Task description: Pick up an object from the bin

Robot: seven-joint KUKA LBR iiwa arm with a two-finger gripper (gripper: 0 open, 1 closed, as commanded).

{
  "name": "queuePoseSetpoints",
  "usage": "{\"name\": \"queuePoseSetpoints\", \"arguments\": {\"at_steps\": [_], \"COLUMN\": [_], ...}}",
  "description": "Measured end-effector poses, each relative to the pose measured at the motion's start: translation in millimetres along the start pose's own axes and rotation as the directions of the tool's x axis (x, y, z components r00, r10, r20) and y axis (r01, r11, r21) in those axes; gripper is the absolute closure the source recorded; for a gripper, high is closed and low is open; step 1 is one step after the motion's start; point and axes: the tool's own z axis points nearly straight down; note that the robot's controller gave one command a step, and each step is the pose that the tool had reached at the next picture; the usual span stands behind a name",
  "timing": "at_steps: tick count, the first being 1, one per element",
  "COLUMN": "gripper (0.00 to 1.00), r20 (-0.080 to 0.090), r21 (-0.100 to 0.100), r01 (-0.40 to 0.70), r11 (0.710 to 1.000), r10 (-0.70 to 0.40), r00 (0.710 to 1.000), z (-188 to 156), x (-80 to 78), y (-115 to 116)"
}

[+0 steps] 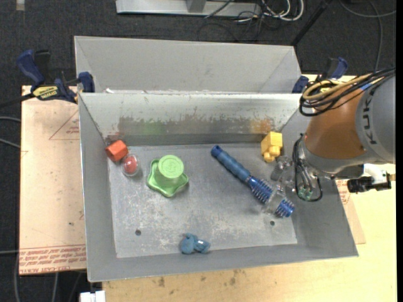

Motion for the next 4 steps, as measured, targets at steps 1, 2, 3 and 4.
{"name": "queuePoseSetpoints", "arguments": {"at_steps": [1,2,3,4], "gripper": [0.0,0.0,1.0,1.0], "r20": [-0.001,0.0,-0.001,0.005], "r21": [0.0,0.0,0.0,-0.001], "r01": [-0.098,-0.096,-0.096,-0.093], "r11": [0.995,0.995,0.995,0.996], "r10": [0.098,0.096,0.096,0.093], "r00": [0.995,0.995,0.995,0.996], "z": [31,31,32,-22], "x": [-2.9,-3.1,-2.6,-3.4], "y": [-2,-2,-2,-1]}}
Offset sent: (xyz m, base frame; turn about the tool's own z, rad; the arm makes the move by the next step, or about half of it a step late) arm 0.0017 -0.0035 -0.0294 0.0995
